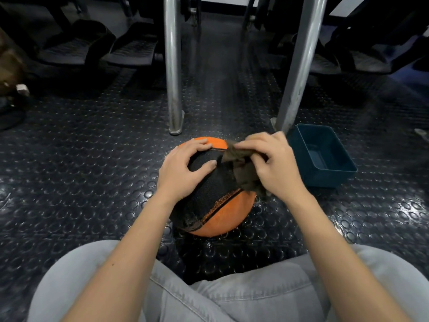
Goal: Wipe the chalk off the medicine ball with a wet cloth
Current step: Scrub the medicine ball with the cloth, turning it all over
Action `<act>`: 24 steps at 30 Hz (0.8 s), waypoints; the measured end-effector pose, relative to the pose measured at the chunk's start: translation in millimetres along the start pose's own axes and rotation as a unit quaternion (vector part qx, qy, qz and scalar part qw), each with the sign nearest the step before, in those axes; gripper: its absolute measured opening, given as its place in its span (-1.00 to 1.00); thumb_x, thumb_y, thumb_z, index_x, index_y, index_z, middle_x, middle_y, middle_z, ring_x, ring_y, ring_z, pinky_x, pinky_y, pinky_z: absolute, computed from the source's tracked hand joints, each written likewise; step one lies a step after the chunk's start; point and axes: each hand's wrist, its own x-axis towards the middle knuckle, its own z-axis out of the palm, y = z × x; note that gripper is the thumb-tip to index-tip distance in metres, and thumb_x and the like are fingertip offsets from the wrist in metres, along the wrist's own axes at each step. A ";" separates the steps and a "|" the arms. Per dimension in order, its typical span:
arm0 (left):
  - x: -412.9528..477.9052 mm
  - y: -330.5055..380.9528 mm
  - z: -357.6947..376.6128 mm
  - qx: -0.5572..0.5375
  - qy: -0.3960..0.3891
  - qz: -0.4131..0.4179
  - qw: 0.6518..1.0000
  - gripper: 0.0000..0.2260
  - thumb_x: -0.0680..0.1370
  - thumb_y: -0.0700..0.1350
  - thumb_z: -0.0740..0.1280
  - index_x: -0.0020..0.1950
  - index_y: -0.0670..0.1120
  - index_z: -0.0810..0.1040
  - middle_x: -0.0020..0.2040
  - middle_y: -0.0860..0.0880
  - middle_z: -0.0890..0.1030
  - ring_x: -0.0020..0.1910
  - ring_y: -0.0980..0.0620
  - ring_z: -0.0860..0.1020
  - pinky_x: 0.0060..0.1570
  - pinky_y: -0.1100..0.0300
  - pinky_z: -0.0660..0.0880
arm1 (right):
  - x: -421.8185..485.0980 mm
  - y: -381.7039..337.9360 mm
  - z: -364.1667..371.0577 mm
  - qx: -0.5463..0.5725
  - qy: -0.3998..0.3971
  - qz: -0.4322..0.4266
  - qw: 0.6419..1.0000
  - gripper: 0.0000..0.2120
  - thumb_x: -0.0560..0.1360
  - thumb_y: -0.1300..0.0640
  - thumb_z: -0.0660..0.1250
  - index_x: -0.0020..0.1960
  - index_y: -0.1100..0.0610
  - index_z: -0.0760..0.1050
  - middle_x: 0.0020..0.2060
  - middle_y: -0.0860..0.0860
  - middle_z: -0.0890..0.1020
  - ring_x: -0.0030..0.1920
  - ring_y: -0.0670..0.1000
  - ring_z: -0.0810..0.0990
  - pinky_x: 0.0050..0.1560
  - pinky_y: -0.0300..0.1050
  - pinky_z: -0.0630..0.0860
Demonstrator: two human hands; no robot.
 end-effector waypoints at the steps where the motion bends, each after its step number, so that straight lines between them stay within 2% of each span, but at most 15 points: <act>1: 0.6 -0.4 0.4 0.001 0.000 0.001 1.000 -0.64 0.40 0.21 0.31 0.16 0.16 0.54 0.14 0.47 0.38 0.23 0.45 0.26 0.29 0.27 0.20 | -1.5 1.4 5.1 0.016 -0.030 -0.002 0.999 -0.62 0.40 0.43 0.22 0.00 0.06 0.65 -0.05 -0.14 0.56 -0.10 0.03 0.39 0.01 -0.47 0.21; 3: 0.5 0.5 1.1 -0.004 0.000 -0.005 1.000 -0.63 0.39 0.23 0.31 0.16 0.17 0.54 0.13 0.48 0.38 0.24 0.46 0.26 0.29 0.31 0.17 | -4.0 19.2 10.4 0.016 -0.064 0.055 0.996 -0.60 0.42 0.46 0.22 0.00 0.04 0.64 -0.02 -0.11 0.58 -0.07 0.06 0.42 0.05 -0.32 0.30; 5: 0.2 1.4 1.4 -0.006 0.001 -0.003 1.000 -0.60 0.37 0.26 0.28 0.16 0.18 0.55 0.15 0.46 0.39 0.25 0.45 0.27 0.29 0.40 0.12 | -5.9 35.2 5.7 -0.072 -0.064 0.113 0.989 -0.60 0.43 0.47 0.21 0.00 0.06 0.65 -0.01 -0.06 0.61 -0.08 0.05 0.36 0.05 -0.01 0.39; 6: 0.4 1.8 1.6 -0.007 0.000 -0.002 1.000 -0.60 0.37 0.26 0.28 0.16 0.17 0.55 0.16 0.44 0.40 0.26 0.44 0.28 0.27 0.47 0.09 | -6.2 38.2 1.9 -0.099 -0.043 0.124 0.986 -0.60 0.43 0.47 0.21 -0.01 0.07 0.65 -0.01 -0.04 0.62 -0.09 0.05 0.33 0.03 0.06 0.40; 7: 0.3 1.4 1.4 -0.007 0.001 -0.001 1.000 -0.60 0.38 0.26 0.29 0.16 0.17 0.55 0.16 0.43 0.41 0.27 0.42 0.29 0.25 0.52 0.07 | -4.4 35.6 -1.9 -0.094 -0.005 0.117 0.989 -0.60 0.41 0.48 0.21 -0.01 0.07 0.65 -0.02 -0.03 0.62 -0.10 0.06 0.33 0.03 0.00 0.39; 8: 0.6 0.9 1.1 -0.005 0.004 -0.001 1.000 -0.60 0.38 0.26 0.29 0.16 0.17 0.55 0.16 0.43 0.41 0.28 0.40 0.29 0.25 0.53 0.06 | -0.3 26.0 -4.0 -0.067 0.035 0.101 0.992 -0.59 0.40 0.49 0.22 -0.01 0.08 0.65 -0.03 -0.03 0.62 -0.10 0.07 0.35 0.04 -0.14 0.37; 10: 0.6 0.7 1.5 0.000 0.000 0.004 1.000 -0.57 0.38 0.28 0.25 0.18 0.15 0.55 0.18 0.41 0.41 0.28 0.39 0.29 0.32 0.38 0.11 | 5.4 4.3 -1.2 -0.022 0.061 0.029 0.998 -0.61 0.38 0.45 0.19 -0.03 0.10 0.65 -0.04 -0.02 0.62 -0.09 0.05 0.37 0.01 -0.37 0.28; 12: -0.5 1.5 1.4 0.005 -0.003 0.015 1.000 -0.56 0.38 0.28 0.23 0.18 0.14 0.54 0.18 0.40 0.41 0.25 0.42 0.28 0.35 0.25 0.15 | 3.6 -7.6 11.7 -0.013 0.008 -0.064 0.998 -0.64 0.40 0.35 0.13 -0.07 0.10 0.66 -0.04 -0.03 0.63 -0.10 0.02 0.34 -0.01 -0.29 0.29; 13: -1.0 2.3 2.3 0.003 -0.003 0.018 1.000 -0.58 0.38 0.27 0.23 0.16 0.16 0.53 0.17 0.41 0.40 0.25 0.43 0.28 0.36 0.26 0.14 | 1.4 -3.8 17.6 -0.013 -0.019 -0.077 0.997 -0.65 0.41 0.33 0.12 -0.10 0.10 0.66 -0.04 -0.03 0.63 -0.11 0.01 0.33 -0.04 -0.22 0.31; 16: -1.5 4.4 3.9 0.000 0.001 0.019 1.000 -0.62 0.38 0.27 0.24 0.14 0.19 0.52 0.16 0.44 0.38 0.25 0.46 0.26 0.29 0.52 0.00 | -0.4 25.4 16.1 -0.030 -0.025 0.032 0.999 -0.65 0.38 0.46 0.19 -0.15 0.13 0.65 -0.06 -0.01 0.63 -0.12 0.09 0.36 -0.02 0.05 0.41; 18: -1.8 5.2 5.9 0.007 -0.001 0.022 1.000 -0.62 0.39 0.27 0.25 0.14 0.18 0.53 0.17 0.44 0.38 0.25 0.48 0.25 0.24 0.60 -0.05 | -3.1 36.7 6.6 -0.083 -0.007 0.109 0.991 -0.65 0.40 0.50 0.21 -0.13 0.13 0.65 -0.08 0.00 0.62 -0.12 0.11 0.35 -0.04 0.15 0.42; 19: -2.2 4.8 6.1 0.007 0.000 0.023 1.000 -0.64 0.40 0.26 0.27 0.14 0.19 0.52 0.17 0.45 0.38 0.24 0.51 0.24 0.24 0.60 -0.05 | -2.5 34.3 2.2 -0.083 0.012 0.117 0.990 -0.64 0.40 0.50 0.21 -0.11 0.12 0.65 -0.08 0.00 0.62 -0.12 0.10 0.35 0.00 0.09 0.42; 21: -2.5 3.7 5.9 0.004 0.002 0.025 1.000 -0.65 0.40 0.26 0.27 0.14 0.20 0.52 0.17 0.45 0.39 0.24 0.51 0.25 0.28 0.54 -0.01 | 1.7 16.8 -2.2 -0.027 0.023 0.071 0.997 -0.62 0.37 0.48 0.20 -0.08 0.10 0.64 -0.08 -0.03 0.61 -0.11 0.07 0.38 0.04 -0.24 0.33; 22: -2.2 3.0 5.9 0.004 0.002 0.027 1.000 -0.63 0.40 0.27 0.25 0.15 0.18 0.53 0.18 0.42 0.41 0.26 0.46 0.27 0.31 0.47 0.04 | 2.5 8.3 -1.3 0.007 0.001 0.038 0.999 -0.61 0.35 0.46 0.19 -0.08 0.09 0.65 -0.08 -0.06 0.60 -0.11 0.06 0.41 0.01 -0.36 0.26; 24: -3.0 2.3 5.3 0.008 0.002 0.029 1.000 -0.58 0.40 0.26 0.24 0.16 0.12 0.55 0.20 0.35 0.44 0.27 0.38 0.30 0.35 0.31 0.11 | 1.6 1.5 4.9 0.065 -0.057 0.011 0.996 -0.60 0.36 0.45 0.21 -0.09 0.03 0.65 -0.07 -0.10 0.59 -0.09 0.06 0.45 -0.01 -0.43 0.22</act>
